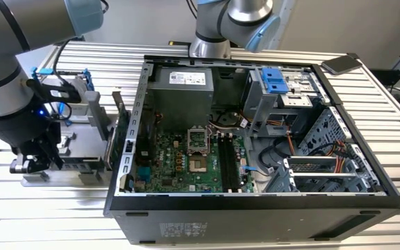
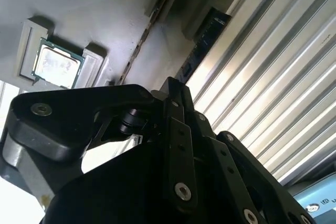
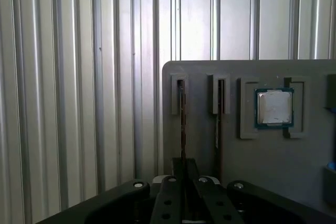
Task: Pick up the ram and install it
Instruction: 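Pick up the ram and move it above insertion slot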
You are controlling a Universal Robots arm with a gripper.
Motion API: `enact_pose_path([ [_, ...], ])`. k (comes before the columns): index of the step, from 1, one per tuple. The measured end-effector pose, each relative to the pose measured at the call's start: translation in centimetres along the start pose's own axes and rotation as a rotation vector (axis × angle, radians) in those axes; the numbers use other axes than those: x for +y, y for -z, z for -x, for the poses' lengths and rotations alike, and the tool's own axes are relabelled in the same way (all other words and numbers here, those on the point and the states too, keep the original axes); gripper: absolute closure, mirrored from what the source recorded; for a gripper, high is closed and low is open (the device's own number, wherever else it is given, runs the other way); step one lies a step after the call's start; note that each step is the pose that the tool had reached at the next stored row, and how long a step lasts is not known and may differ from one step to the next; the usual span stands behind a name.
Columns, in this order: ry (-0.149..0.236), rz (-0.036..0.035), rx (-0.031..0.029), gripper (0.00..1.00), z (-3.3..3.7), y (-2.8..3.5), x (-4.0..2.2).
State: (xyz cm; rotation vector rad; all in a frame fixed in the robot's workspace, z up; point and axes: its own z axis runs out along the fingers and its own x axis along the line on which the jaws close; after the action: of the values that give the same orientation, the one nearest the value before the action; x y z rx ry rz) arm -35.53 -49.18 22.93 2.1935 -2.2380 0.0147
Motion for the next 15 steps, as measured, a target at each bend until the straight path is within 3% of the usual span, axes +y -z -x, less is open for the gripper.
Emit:
enact_pose_path([
  [7,0.0,0.0,-0.0001,1.0,-0.02,1.05,-0.01],
  [15,0.0,0.0,-0.0001,1.0,-0.02,1.72,0.0],
])
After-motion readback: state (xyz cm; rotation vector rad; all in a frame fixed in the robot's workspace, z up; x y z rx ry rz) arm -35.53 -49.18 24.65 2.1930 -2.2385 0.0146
